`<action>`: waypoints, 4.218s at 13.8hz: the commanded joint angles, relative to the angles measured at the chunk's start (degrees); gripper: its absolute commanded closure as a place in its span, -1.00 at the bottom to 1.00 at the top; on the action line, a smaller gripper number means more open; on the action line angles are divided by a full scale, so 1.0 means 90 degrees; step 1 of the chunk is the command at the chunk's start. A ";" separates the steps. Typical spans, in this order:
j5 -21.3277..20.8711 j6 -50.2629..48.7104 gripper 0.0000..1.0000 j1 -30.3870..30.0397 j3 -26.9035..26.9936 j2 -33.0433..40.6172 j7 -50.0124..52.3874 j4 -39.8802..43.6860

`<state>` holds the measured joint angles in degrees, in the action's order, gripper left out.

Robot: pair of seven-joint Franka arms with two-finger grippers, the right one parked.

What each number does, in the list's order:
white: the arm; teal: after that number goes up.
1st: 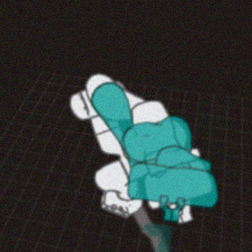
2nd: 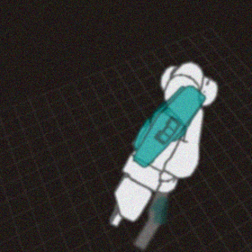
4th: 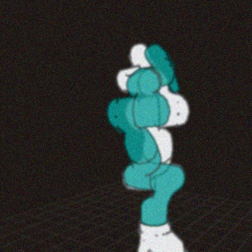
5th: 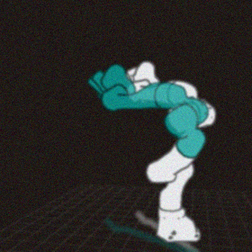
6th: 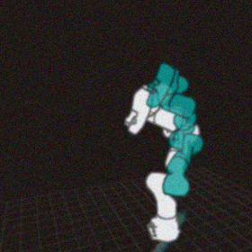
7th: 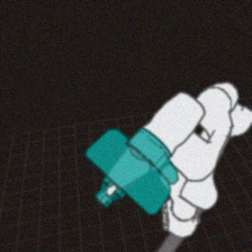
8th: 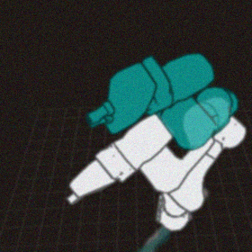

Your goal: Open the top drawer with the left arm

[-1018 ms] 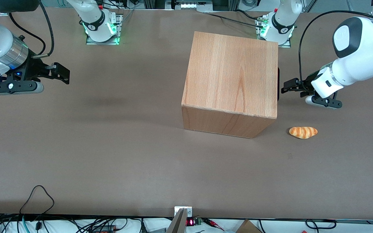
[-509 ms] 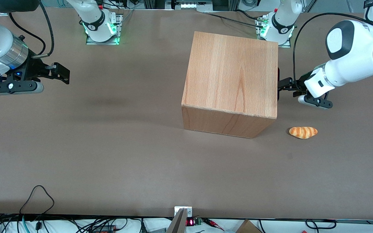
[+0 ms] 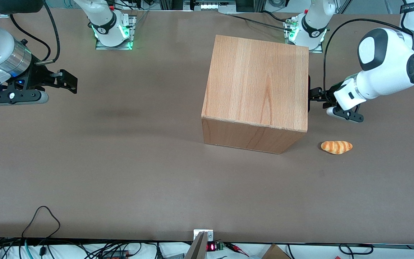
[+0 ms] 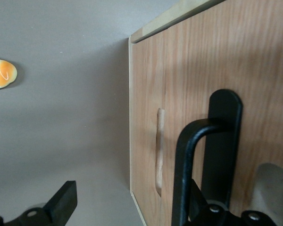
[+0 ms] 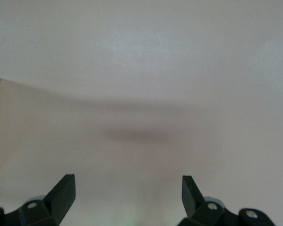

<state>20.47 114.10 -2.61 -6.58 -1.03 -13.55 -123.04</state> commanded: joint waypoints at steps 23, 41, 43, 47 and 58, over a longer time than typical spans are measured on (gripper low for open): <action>-0.1258 -0.0295 -1.00 -0.2024 0.0067 -0.0081 0.0129 0.0145; -0.1259 -0.2160 -1.00 -0.2571 0.0067 -0.0170 0.0353 0.2429; -0.1269 -0.2286 -1.00 -0.2571 -0.0011 -0.0121 0.0344 0.2751; -0.1288 -0.2433 -1.00 -0.2445 -0.0177 0.0055 0.0421 0.3104; -0.2176 -0.2570 -1.00 0.0337 0.1149 0.0425 0.0597 0.3554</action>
<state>3.24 92.04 -3.49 0.80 1.37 -8.94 -91.75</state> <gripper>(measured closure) 0.000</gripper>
